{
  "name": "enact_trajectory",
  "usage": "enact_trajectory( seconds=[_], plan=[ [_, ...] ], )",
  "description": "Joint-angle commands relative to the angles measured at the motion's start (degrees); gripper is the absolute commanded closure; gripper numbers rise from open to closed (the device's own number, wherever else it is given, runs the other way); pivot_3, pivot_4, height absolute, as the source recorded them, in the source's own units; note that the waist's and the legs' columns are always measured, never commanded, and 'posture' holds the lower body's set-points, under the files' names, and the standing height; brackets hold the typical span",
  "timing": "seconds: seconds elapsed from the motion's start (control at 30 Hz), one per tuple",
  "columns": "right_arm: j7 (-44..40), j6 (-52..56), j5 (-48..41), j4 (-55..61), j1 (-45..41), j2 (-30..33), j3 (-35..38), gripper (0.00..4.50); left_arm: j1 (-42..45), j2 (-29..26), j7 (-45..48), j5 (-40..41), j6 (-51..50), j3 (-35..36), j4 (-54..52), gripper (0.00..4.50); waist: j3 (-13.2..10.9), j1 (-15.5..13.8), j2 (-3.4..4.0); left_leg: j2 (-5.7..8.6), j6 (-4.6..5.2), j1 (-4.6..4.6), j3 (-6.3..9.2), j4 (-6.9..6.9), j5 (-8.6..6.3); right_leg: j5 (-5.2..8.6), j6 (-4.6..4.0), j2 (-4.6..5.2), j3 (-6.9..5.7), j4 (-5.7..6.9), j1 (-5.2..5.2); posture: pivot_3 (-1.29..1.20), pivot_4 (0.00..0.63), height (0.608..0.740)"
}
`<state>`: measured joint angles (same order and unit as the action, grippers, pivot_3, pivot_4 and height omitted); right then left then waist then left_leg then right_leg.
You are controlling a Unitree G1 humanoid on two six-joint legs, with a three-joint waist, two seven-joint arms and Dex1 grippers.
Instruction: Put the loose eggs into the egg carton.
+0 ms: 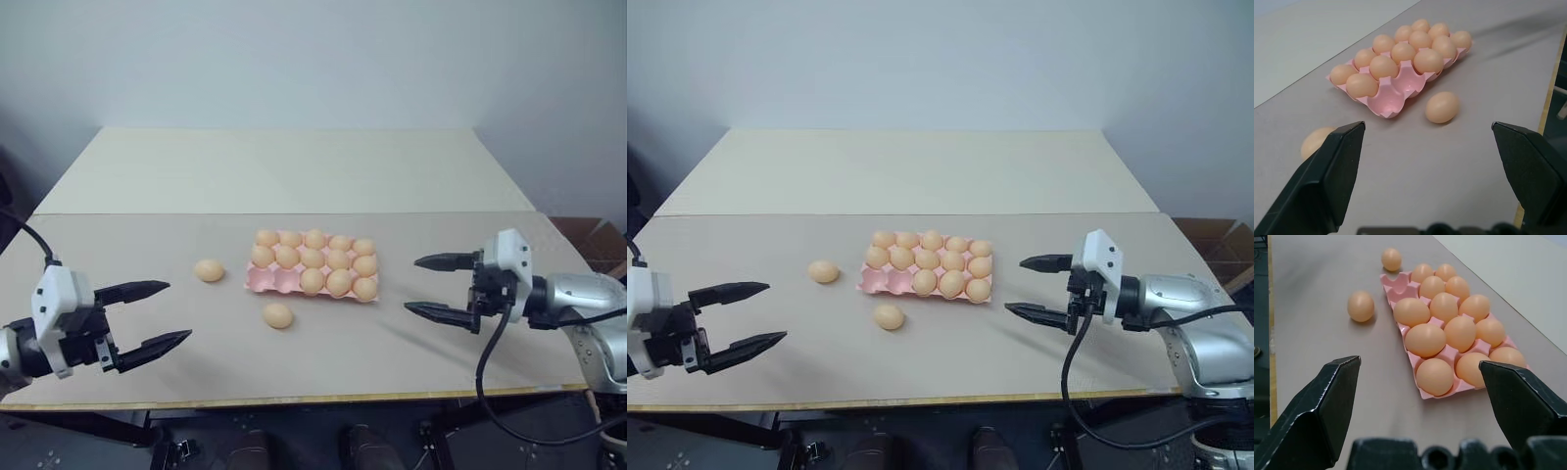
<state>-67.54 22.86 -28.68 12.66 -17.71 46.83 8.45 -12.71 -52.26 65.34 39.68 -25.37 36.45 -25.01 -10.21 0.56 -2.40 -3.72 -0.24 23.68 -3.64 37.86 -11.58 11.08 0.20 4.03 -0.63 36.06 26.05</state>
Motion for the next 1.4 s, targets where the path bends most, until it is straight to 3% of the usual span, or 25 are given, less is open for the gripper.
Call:
enact_trajectory(
  seconds=[0.03, 0.2, 0.37, 0.57, 0.7, 0.93, 1.2, 1.3, 1.4],
  plan=[
    [0.1, -1.9, 0.5, 0.0, -2.0, 0.6, -0.1, 0.02, 1.9, -0.5, -1.5, 1.0, -0.5, 0.0, -0.8, 0.0, 0.0, 0.0, 0.0, 0.0, 0.0, 0.0, 0.0, 0.0, 0.0, 0.0, -0.01, -0.01, 0.0, 0.0, -0.01, 0.0, 0.15, 0.74],
    [2.0, -1.1, 2.9, 0.3, -3.2, 1.6, -1.2, 0.02, 3.6, 0.3, -2.6, -0.2, -0.1, -2.8, 0.5, 0.0, 0.0, 0.0, 0.0, 0.01, 0.0, 0.06, -0.01, 0.0, 0.0, 0.0, 0.01, 0.0, 0.01, -0.03, 0.02, 0.0, 0.15, 0.74],
    [3.9, 0.1, 1.8, 3.5, -1.9, 2.1, 0.2, 0.02, 8.9, 0.8, -9.7, -5.9, -0.8, -8.2, 5.2, 0.0, 0.0, -0.2, 0.0, 0.0, 0.0, 0.0, 0.0, 0.0, 0.0, -0.01, 0.0, -0.03, 0.01, 0.03, 0.0, 0.0, 0.15, 0.74],
    [5.9, 1.7, 0.6, 8.3, 1.4, 2.8, 2.3, 0.02, 21.7, 5.4, -22.5, -13.7, -5.6, -19.3, 13.7, 0.0, 0.0, -1.0, -0.04, 0.02, 0.0, 0.05, 0.0, 0.0, 0.0, -0.22, 0.35, -0.03, 0.01, 0.0, -0.01, 0.0, 0.15, 0.74],
    [7.1, 2.9, -0.2, 11.0, 3.2, 3.2, 3.3, 0.02, 30.5, 9.2, -26.2, -18.4, -4.8, -25.2, 22.0, 0.0, 0.1, -1.3, -0.09, 0.02, 0.0, 0.06, 0.01, 0.02, 0.0, -0.24, 0.35, -0.05, 0.01, 0.01, -0.02, 0.0, 0.15, 0.74],
    [9.5, 5.1, -2.0, 14.7, 5.1, 3.4, 5.1, 0.02, 44.6, 10.4, -17.5, -26.0, 4.7, -34.8, 43.8, 0.0, 0.1, -1.1, -0.14, 0.04, 0.01, 0.07, 0.02, 0.02, 0.0, -0.26, 0.33, -0.08, 0.03, -0.01, -0.03, 0.0, 0.15, 0.74],
    [12.8, 6.7, -3.4, 17.9, 7.5, 3.2, 7.0, 0.02, 52.2, 11.3, -8.3, -31.8, 12.6, -40.5, 59.9, 0.0, 0.1, -1.2, -0.16, 0.03, 0.01, 0.1, 0.05, 0.03, 0.01, -0.28, 0.31, -0.09, 0.01, 0.01, -0.03, 0.0, 0.15, 0.74],
    [13.7, 7.1, -3.8, 18.6, 8.6, 3.1, 7.9, 0.0, 54.2, 12.7, -8.8, -33.6, 14.7, -41.0, 64.8, 0.62, 0.1, -1.3, -0.17, 0.04, 0.01, 0.11, 0.05, 0.05, 0.0, -0.28, 0.31, -0.07, 0.0, 0.01, -0.03, 0.0, 0.15, 0.74],
    [14.4, 7.1, -3.8, 19.0, 9.4, 3.1, 8.2, 0.0, 55.1, 13.5, -8.6, -34.8, 16.4, -41.2, 67.4, 1.56, 0.1, -1.3, -0.19, 0.04, 0.01, 0.1, 0.07, 0.05, 0.0, -0.28, 0.31, -0.07, -0.01, 0.02, -0.06, 0.0, 0.15, 0.74]
  ],
)
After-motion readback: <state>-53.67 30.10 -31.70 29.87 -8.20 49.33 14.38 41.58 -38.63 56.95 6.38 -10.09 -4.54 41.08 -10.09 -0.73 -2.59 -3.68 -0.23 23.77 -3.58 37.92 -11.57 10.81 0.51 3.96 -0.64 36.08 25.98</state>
